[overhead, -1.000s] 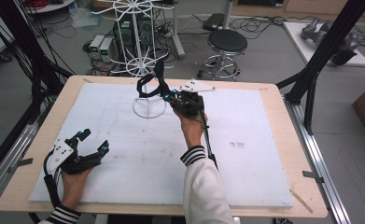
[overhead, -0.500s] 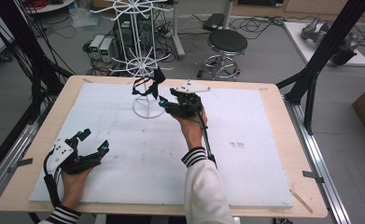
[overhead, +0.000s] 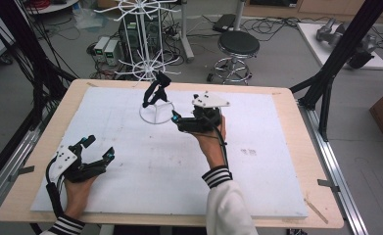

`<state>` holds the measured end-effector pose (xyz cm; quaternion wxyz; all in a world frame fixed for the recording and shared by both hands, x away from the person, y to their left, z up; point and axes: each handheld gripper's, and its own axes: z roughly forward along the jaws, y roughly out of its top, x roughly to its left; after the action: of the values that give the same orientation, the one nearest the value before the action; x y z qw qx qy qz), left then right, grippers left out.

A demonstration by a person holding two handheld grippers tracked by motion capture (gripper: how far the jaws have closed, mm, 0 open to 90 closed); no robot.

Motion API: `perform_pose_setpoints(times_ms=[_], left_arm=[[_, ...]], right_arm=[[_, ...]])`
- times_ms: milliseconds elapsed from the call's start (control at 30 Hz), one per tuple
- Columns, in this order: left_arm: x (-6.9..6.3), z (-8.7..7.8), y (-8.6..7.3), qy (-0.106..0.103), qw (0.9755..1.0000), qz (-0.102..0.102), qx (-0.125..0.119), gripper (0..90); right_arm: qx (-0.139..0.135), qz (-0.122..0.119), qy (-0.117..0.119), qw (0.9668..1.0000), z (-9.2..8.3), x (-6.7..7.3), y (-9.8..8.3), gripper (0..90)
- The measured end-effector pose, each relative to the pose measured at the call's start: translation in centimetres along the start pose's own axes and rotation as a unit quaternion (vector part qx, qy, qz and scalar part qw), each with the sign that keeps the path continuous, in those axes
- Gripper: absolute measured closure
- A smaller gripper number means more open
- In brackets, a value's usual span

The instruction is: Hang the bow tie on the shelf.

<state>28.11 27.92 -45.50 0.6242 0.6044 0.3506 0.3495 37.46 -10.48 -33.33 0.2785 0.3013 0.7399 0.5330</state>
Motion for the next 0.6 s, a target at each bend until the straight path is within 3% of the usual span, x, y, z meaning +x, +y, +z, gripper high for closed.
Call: perform_pose_setpoints(times_ms=[133, 300, 467, 600], left_arm=[[0.0, 0.0, 0.0, 0.000, 1.0000, -0.002, -0.001, 16.1], [0.0, 0.1, 0.0, 0.000, 1.0000, -0.003, 0.002, 16.1], [0.0, 0.0, 0.0, 0.000, 1.0000, -0.001, 0.000, 16.1], [0.0, 0.0, 0.0, 0.000, 1.0000, -0.001, 0.000, 16.1]], right_arm=[[-0.016, 0.001, -0.005, 0.9999, -2.9, -0.3, -1.1, 11.0], [-0.029, 0.010, -0.030, 0.9991, -7.1, -1.2, -3.4, 11.0], [-0.058, 0.026, -0.054, 0.9965, -11.1, -2.6, -6.2, 11.0], [-0.072, 0.020, -0.080, 0.9940, -13.7, -3.4, -8.8, 11.0]])
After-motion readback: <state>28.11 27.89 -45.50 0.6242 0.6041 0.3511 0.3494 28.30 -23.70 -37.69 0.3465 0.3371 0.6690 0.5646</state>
